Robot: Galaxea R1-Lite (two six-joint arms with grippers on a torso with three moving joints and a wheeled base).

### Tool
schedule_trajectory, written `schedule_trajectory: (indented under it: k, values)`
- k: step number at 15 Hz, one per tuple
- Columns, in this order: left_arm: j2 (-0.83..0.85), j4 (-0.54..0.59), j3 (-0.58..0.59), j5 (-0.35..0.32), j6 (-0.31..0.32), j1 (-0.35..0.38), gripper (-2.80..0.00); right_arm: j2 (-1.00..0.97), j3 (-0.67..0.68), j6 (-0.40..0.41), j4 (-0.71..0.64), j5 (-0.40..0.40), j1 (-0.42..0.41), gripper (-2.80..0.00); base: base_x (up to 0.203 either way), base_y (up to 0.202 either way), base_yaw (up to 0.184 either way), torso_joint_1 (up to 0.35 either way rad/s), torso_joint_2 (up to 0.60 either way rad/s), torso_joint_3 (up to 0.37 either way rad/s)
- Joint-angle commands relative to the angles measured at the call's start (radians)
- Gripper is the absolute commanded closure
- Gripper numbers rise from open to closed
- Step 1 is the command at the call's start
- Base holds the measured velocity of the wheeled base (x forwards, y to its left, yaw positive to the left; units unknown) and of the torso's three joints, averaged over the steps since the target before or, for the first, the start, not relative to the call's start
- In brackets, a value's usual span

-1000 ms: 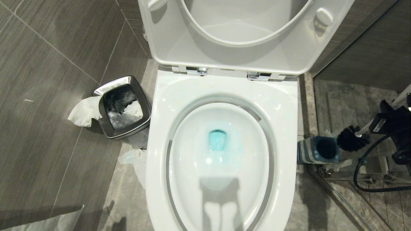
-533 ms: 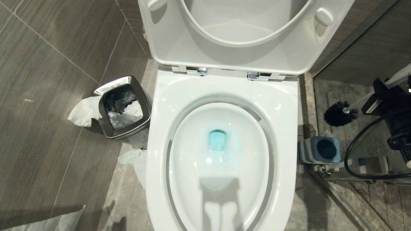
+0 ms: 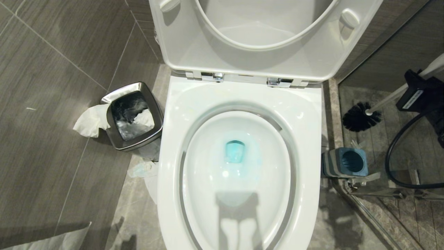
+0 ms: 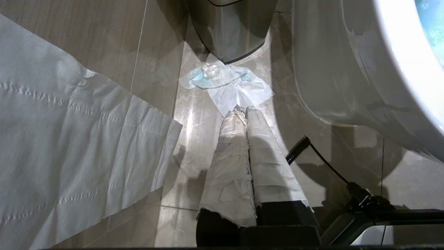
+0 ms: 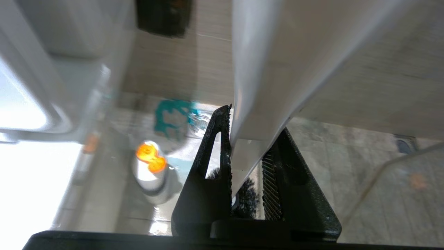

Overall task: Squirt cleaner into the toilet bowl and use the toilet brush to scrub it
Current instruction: Scrub the toilet bowl

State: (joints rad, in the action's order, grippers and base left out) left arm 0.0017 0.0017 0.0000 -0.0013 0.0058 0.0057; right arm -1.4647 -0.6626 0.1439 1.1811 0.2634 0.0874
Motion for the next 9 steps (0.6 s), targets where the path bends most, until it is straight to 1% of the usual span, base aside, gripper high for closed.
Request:
schedule_trajectory:
  k: [1, 3, 5, 7, 9]
  values:
    - [0.001, 0.0, 0.002, 0.0, 0.0, 0.0, 0.0, 0.103, -0.044, -0.008, -0.12, 0.0, 0.01, 0.0, 0.0, 0.0, 0.0, 0.0, 0.0, 0.0]
    - [0.001, 0.0, 0.002, 0.0, 0.0, 0.0, 0.0, 0.182, -0.114, -0.02, -0.311, -0.001, 0.018, 0.0, 0.0, 0.0, 0.0, 0.0, 0.0, 0.0]
    - [0.001, 0.0, 0.002, 0.0, 0.0, 0.0, 0.0, 0.237, -0.182, -0.024, -0.465, -0.001, 0.03, 0.0, 0.0, 0.0, 0.0, 0.0, 0.0, 0.0]
    - [0.001, 0.0, 0.001, 0.0, 0.0, 0.0, 0.0, 0.284, -0.228, -0.026, -0.59, -0.012, 0.034, 0.0, 0.0, 0.0, 0.0, 0.0, 0.0, 0.0]
    - [0.001, 0.0, 0.0, 0.0, 0.0, 0.0, 0.0, 0.327, -0.251, -0.027, -0.678, -0.042, 0.035, 0.0, 0.0, 0.0, 0.0, 0.0, 0.0, 0.0]
